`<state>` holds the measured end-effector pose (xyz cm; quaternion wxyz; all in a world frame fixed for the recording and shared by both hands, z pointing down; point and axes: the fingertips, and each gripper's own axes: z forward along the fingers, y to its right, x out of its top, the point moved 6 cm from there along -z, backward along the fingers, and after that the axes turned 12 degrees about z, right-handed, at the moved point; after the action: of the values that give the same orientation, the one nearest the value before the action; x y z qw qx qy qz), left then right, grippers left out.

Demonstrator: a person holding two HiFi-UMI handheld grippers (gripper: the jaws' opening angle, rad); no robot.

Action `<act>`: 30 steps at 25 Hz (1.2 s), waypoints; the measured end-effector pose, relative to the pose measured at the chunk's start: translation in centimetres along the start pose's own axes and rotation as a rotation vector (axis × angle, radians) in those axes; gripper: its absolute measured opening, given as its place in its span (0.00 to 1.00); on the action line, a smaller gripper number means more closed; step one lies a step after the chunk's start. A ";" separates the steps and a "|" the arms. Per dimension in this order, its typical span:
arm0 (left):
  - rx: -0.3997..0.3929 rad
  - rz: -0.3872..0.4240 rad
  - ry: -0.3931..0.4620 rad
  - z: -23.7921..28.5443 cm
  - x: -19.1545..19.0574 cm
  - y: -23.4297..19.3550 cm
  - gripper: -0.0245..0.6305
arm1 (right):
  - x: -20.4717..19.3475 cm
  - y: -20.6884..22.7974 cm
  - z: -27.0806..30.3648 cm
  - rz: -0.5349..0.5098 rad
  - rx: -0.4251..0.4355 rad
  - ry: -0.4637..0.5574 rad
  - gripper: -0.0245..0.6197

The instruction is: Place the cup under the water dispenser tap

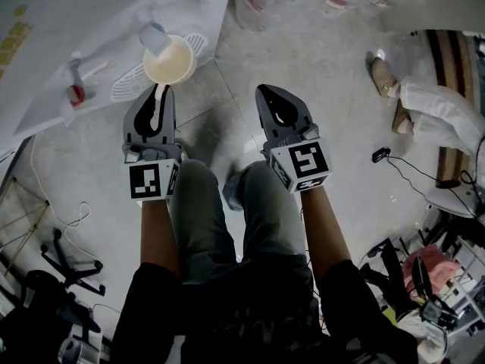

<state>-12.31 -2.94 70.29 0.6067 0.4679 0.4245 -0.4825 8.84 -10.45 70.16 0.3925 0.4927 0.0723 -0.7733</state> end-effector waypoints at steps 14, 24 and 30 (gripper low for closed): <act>-0.065 -0.005 -0.066 -1.2 -0.7 0.5 0.30 | 0.5 -0.6 0.1 0.004 -0.007 -0.006 0.06; -0.060 -0.007 -0.113 -3.3 2.9 0.1 0.38 | 3.6 -2.1 -2.9 0.014 -0.011 0.010 0.06; -0.043 0.002 -0.142 -4.9 6.7 0.0 0.37 | 6.6 -2.8 -5.2 0.021 -0.003 0.014 0.06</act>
<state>-11.44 0.61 62.84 0.6458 0.4198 0.3903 -0.5043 9.27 -9.54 61.35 0.4008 0.4980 0.0710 -0.7657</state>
